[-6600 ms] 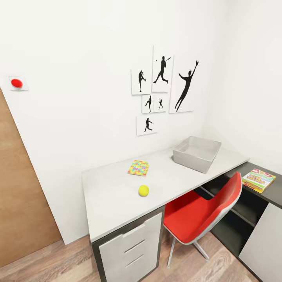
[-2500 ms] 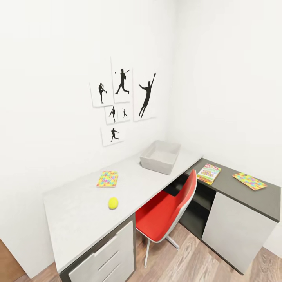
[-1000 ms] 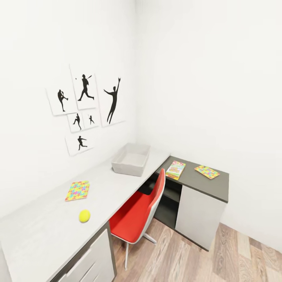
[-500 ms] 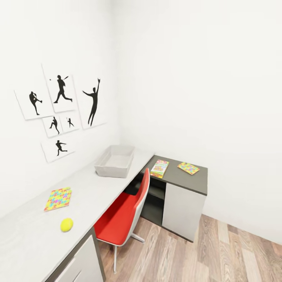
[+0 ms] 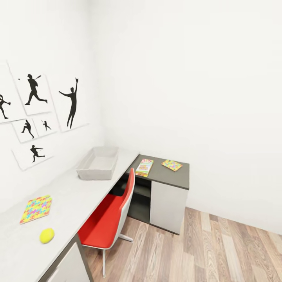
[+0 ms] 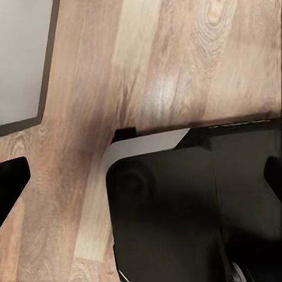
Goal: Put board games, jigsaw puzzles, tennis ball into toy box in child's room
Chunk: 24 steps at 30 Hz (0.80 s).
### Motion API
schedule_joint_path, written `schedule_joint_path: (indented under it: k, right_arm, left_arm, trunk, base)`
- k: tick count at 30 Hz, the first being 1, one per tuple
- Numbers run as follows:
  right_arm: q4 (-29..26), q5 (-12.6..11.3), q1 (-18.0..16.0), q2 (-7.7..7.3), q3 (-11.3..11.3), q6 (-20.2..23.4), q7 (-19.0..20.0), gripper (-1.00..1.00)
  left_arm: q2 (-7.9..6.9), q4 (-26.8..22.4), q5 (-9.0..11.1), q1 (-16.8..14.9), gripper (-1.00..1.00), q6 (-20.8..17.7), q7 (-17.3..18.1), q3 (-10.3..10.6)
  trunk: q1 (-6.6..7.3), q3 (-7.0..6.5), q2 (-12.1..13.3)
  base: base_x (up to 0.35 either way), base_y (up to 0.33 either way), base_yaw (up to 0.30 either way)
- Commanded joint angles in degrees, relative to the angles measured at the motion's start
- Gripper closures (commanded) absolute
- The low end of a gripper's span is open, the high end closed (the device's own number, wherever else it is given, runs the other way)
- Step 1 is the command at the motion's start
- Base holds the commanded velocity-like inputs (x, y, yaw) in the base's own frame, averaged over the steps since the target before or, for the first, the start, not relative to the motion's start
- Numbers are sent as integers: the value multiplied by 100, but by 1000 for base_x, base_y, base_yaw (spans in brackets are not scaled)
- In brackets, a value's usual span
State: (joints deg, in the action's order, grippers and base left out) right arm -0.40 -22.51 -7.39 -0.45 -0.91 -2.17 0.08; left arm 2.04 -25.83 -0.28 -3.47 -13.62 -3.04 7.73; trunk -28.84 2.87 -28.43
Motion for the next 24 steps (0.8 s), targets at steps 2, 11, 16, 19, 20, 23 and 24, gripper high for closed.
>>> schedule_joint_path:
  k: [2, 11, 16, 19, 20, 23, 24]
  right_arm:
    - [5, -194, -72, -121, -9, 4, 4, -100]
    - [4, -940, -207, -383, -43, -9, 10, -100]
    - [4, -1020, -210, -387, -49, -144, 3, -100]
    - [4, -1030, -210, -389, -49, -397, 2, -100]
    - [4, -1031, -210, -386, -49, -437, 1, -100]
    - [4, -1031, -205, -357, -48, -548, 1, -100]
    - [4, -1029, -204, -345, -44, -579, 1, -100]
  left_arm:
    - [31, -42, 16, -165, -100, -108, -34, 29]
    - [162, -16, 15, -431, -100, 132, -31, 24]
    - [151, 227, 11, -442, -100, 666, -31, 21]
    - [154, 503, 6, -444, -100, 895, -30, 10]
    - [156, 543, 5, -444, -100, 930, -30, 11]
    - [161, 642, -1, -444, -100, 1042, -30, 26]
    - [163, 667, -3, -444, -100, 1078, -27, 35]
  trunk:
    - [42, -16, 70]
    - [240, -145, 431]
    - [306, -179, 551]
    - [306, -167, 551]
    - [306, -163, 551]
    - [306, -151, 551]
    - [306, -147, 551]
  base:
    - [0, 0, -276]
    - [0, 0, -275]
    - [0, 0, -272]
    - [0, 0, -270]
    - [0, 0, -269]
    - [0, 0, -268]
    - [0, 0, -268]
